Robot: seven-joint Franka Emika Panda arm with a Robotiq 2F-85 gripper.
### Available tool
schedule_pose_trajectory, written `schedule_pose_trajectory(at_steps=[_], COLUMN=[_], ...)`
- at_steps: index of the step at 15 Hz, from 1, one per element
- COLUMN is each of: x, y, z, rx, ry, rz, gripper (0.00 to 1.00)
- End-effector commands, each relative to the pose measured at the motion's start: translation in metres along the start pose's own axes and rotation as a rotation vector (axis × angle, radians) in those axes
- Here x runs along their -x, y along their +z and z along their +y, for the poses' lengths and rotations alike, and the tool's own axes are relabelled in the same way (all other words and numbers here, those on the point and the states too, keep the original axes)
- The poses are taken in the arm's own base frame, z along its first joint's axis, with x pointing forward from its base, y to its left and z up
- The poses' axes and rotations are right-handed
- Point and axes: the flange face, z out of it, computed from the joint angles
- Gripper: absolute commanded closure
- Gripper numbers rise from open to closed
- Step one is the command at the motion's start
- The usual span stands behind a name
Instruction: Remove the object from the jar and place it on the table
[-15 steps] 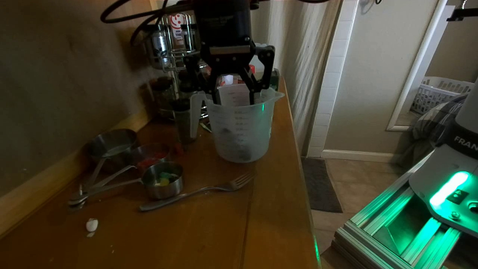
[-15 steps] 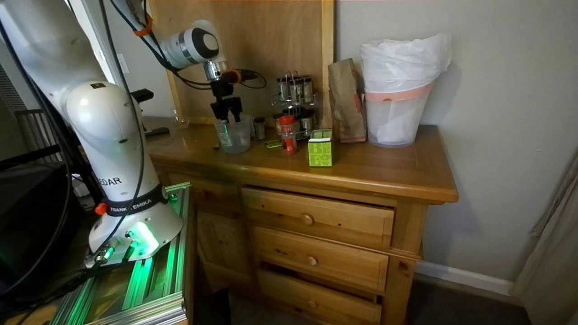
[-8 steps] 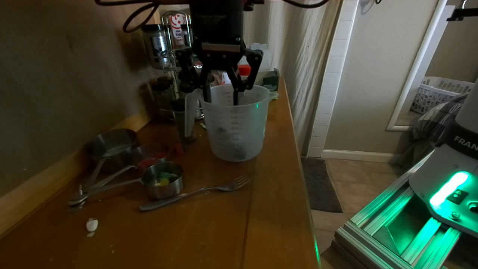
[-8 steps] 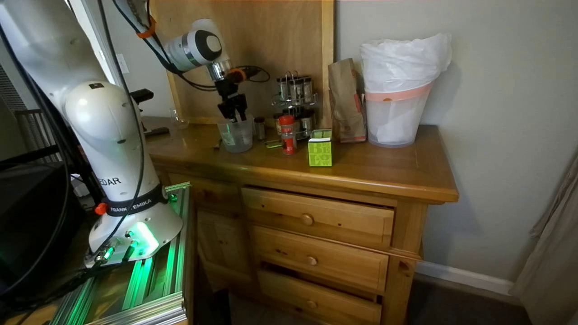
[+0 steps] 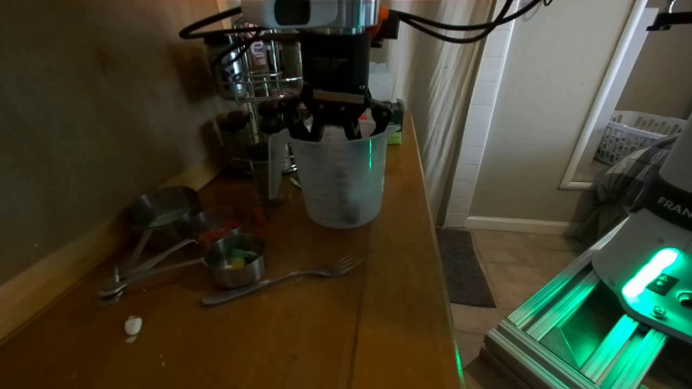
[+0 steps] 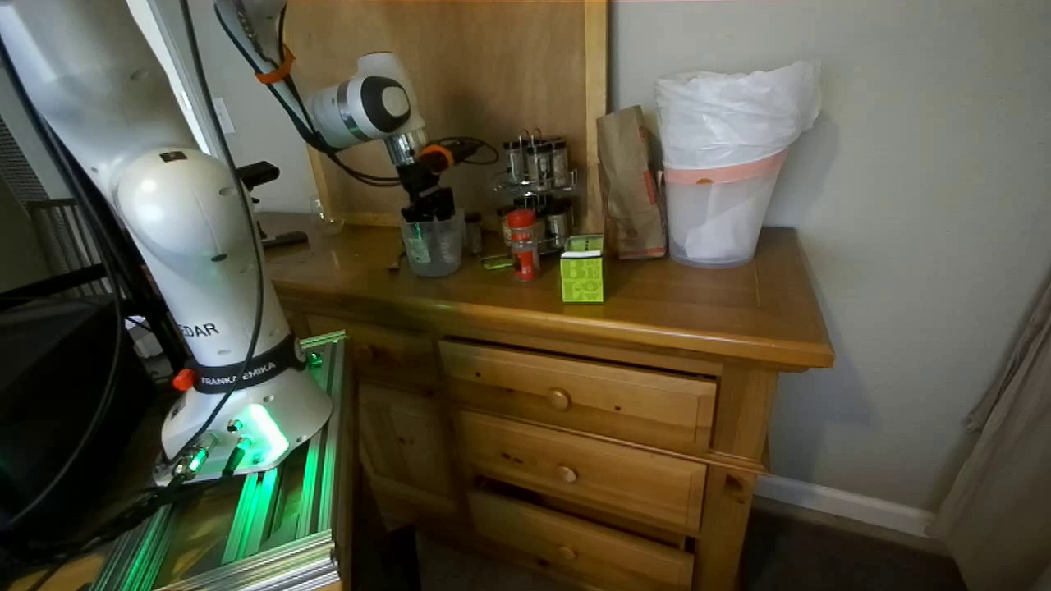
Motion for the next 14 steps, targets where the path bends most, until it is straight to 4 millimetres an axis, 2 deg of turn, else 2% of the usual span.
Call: schedule_pose_trajectory(at_steps=[1,3,5,11,14], x=[0.004,0.002,-0.002,-0.032,-0.038], y=[0.025,0.027,0.018,-0.031,-0.059], z=[-0.004,-0.003,-0.004,-0.016,-0.023], rx=[-0.007,-0.005,0.013,0.035,0.038], ry=[0.004,0.007,0.008,0.027,0.085], rz=[0.036,0.042,0.036,0.032,0.032], gripper=[0.81,0.96,1.00,0.99,0.99])
